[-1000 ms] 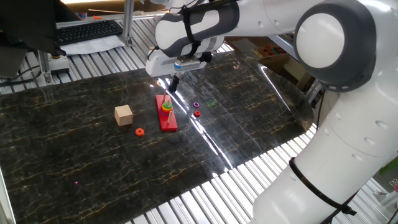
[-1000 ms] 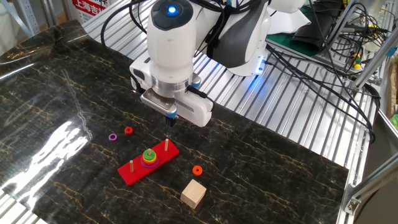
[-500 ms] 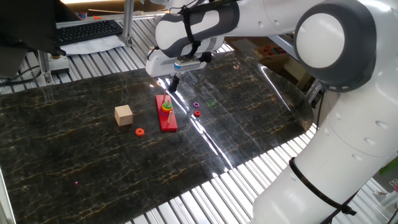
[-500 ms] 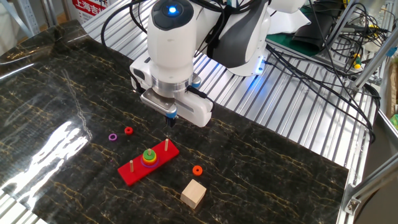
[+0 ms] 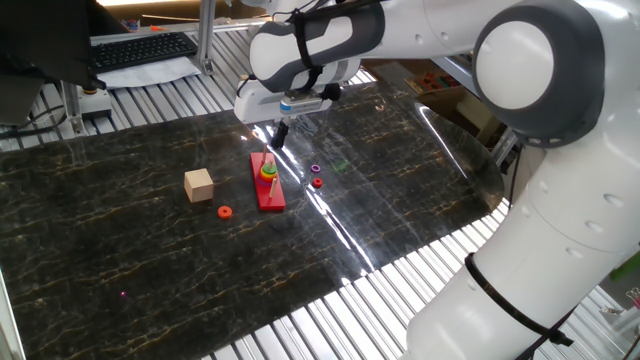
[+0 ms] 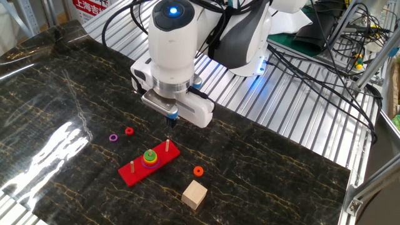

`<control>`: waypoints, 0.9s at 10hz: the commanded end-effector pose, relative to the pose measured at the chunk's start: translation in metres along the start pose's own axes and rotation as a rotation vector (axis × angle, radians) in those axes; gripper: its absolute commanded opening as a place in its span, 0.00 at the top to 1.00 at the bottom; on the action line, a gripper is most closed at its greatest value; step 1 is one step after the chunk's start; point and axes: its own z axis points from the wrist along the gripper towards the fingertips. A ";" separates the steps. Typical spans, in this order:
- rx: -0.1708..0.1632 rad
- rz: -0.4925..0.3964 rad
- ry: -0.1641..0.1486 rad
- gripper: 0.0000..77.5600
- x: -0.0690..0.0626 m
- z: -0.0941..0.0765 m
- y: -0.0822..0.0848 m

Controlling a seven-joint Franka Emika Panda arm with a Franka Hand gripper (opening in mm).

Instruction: Take out one Hanoi block and throw it aside

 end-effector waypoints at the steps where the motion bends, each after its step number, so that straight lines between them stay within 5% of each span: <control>1: 0.001 0.000 -0.004 1.00 -0.001 -0.001 0.000; 9: -0.002 -0.002 -0.004 1.00 0.001 0.008 0.000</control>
